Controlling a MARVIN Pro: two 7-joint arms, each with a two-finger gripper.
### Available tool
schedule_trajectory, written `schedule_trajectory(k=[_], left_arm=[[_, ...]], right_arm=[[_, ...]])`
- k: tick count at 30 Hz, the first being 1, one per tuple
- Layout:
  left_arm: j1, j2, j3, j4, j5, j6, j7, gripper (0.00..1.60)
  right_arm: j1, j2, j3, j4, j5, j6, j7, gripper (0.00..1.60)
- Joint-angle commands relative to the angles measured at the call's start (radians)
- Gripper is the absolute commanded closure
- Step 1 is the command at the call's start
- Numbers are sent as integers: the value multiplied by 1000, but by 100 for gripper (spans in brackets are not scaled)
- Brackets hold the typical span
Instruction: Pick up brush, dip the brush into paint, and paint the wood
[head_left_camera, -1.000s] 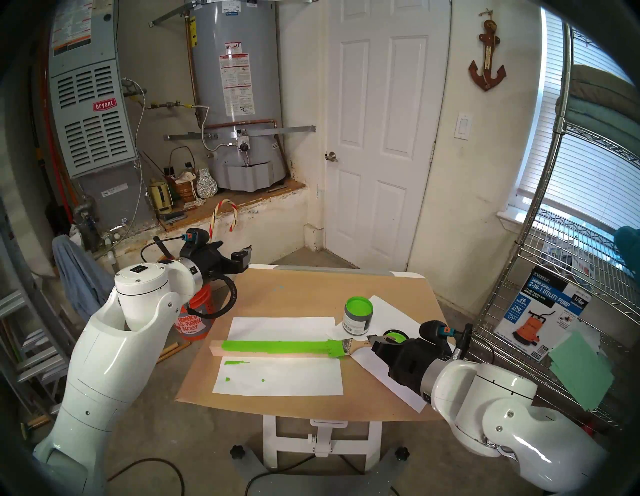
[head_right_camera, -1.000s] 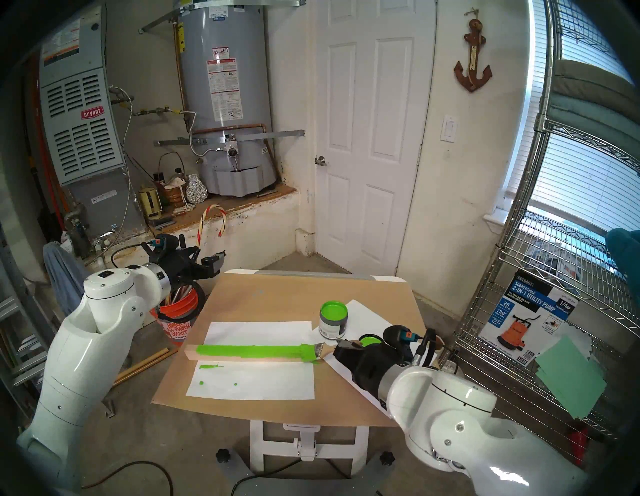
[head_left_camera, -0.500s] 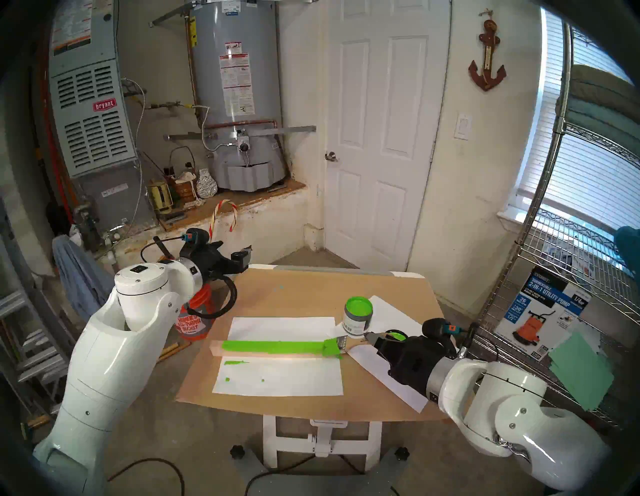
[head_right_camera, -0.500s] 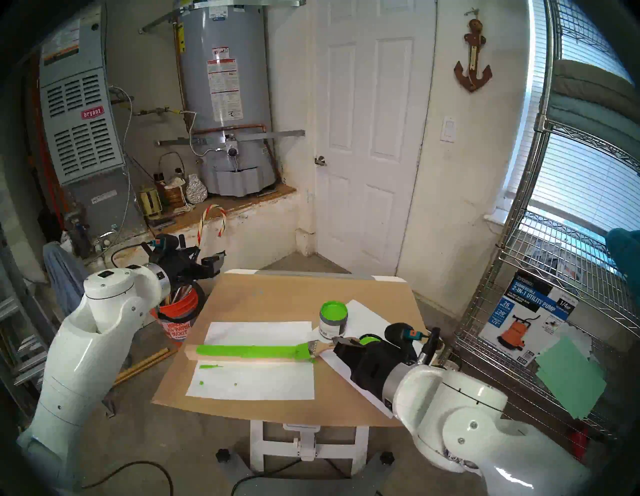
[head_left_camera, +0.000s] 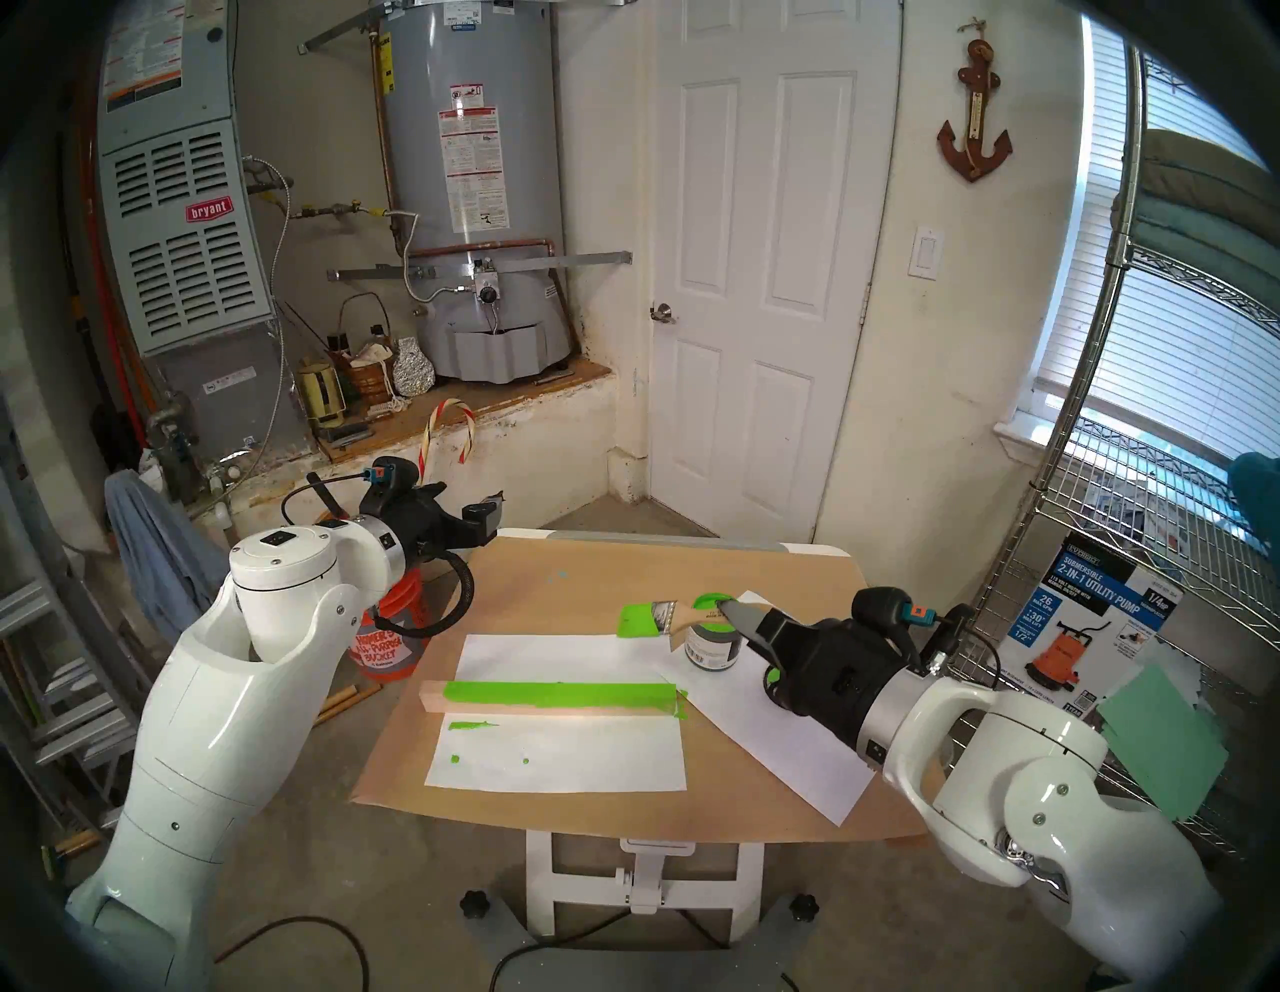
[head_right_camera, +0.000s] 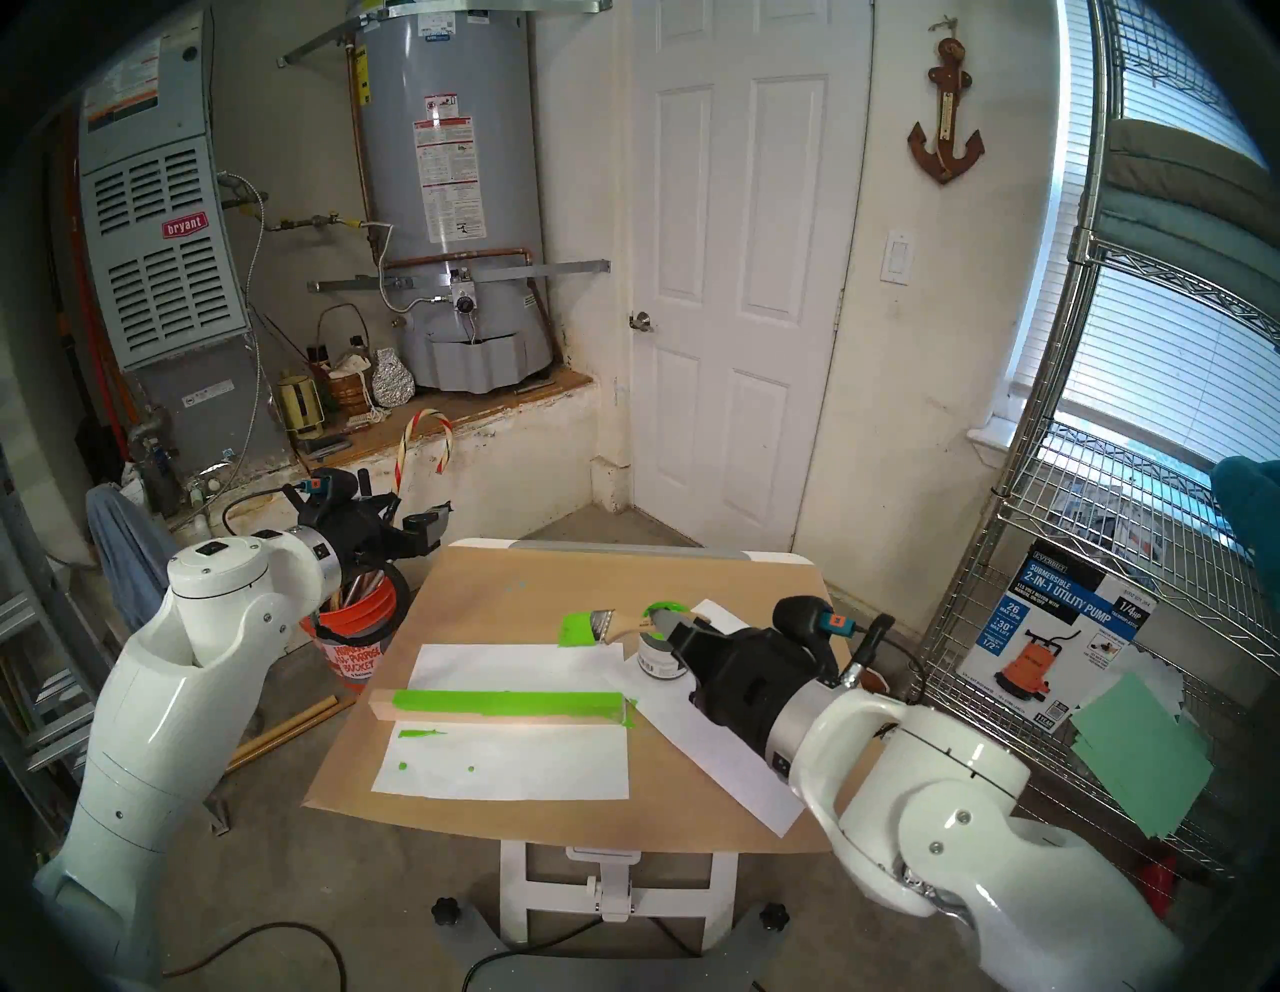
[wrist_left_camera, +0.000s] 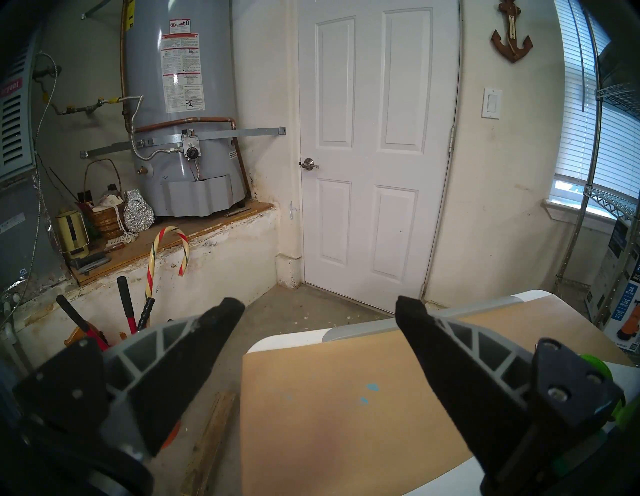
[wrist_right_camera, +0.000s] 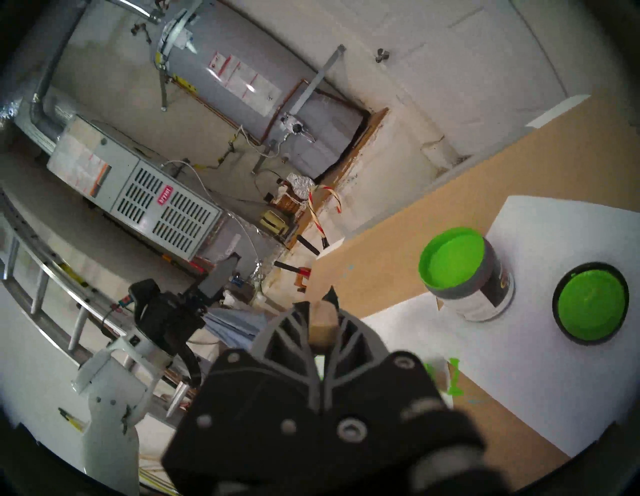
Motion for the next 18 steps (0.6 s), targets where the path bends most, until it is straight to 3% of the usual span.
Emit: schedule_trajectory(k=[1,8,18], left_arm=[[-11,2,-8,-14,-1,-3,0,0],[-11,2,-7,-14,0,-3,-1,0],[-11,2,-8,-14,-1,-3,0,0]], right_arm=[[-70,10,124,-23,19,-66,1,160],[-175,21,266,-23,42,-111,-18,160],[-300,-6,396,-23,68,-112,-125,160]])
